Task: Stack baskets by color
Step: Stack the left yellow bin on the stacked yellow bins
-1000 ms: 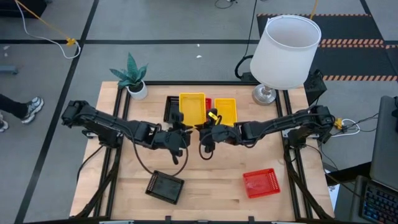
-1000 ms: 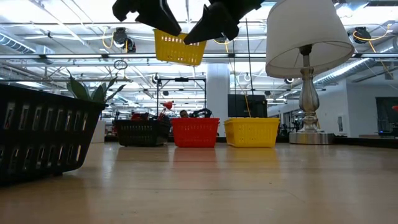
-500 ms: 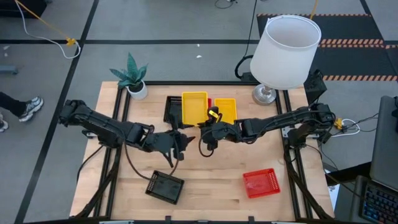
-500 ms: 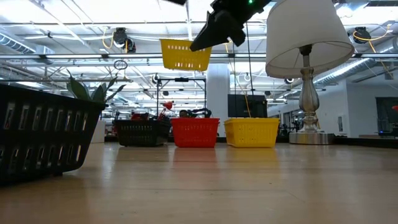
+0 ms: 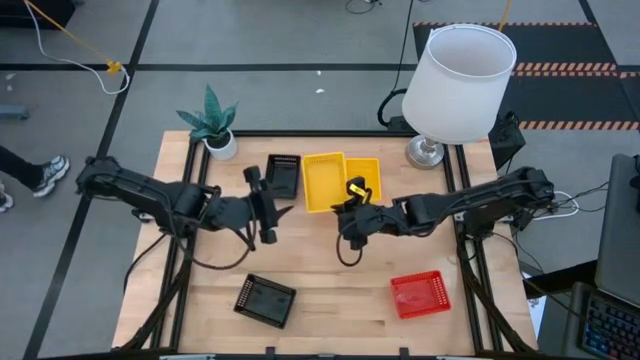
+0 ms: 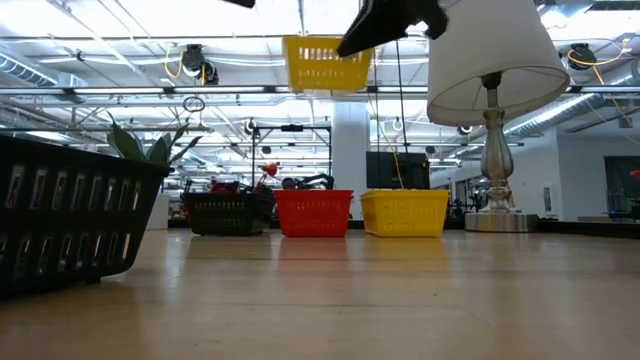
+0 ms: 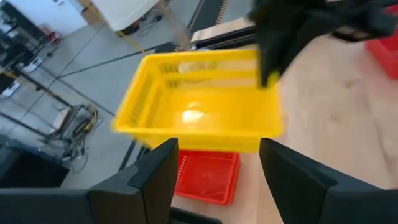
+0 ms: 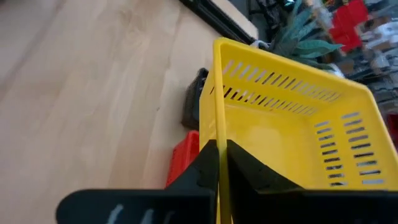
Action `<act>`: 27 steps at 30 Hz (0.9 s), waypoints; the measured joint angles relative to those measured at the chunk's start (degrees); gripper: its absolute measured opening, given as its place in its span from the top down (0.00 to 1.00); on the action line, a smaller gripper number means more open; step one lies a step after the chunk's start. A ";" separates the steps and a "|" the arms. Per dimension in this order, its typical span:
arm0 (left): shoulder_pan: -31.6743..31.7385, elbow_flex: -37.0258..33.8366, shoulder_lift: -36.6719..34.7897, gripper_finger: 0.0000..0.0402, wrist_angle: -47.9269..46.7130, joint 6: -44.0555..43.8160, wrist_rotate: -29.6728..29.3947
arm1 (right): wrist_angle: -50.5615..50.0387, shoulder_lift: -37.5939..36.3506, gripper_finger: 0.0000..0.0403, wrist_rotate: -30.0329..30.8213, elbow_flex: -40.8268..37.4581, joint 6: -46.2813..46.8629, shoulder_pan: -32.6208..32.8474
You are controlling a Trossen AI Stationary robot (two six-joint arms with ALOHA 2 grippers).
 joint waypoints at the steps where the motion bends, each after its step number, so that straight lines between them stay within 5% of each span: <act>1: 0.56 -0.65 -0.73 0.43 0.25 -0.49 -0.05 | -0.78 -0.45 0.99 -0.14 0.00 0.37 0.19; 10: 6.25 -7.66 -6.27 0.43 1.70 -2.19 0.44 | -4.90 -4.58 0.99 0.01 0.00 4.15 1.33; 27: 12.92 -14.11 -9.32 0.43 8.53 0.35 11.31 | -14.13 -10.67 0.99 -2.70 -0.04 10.22 1.13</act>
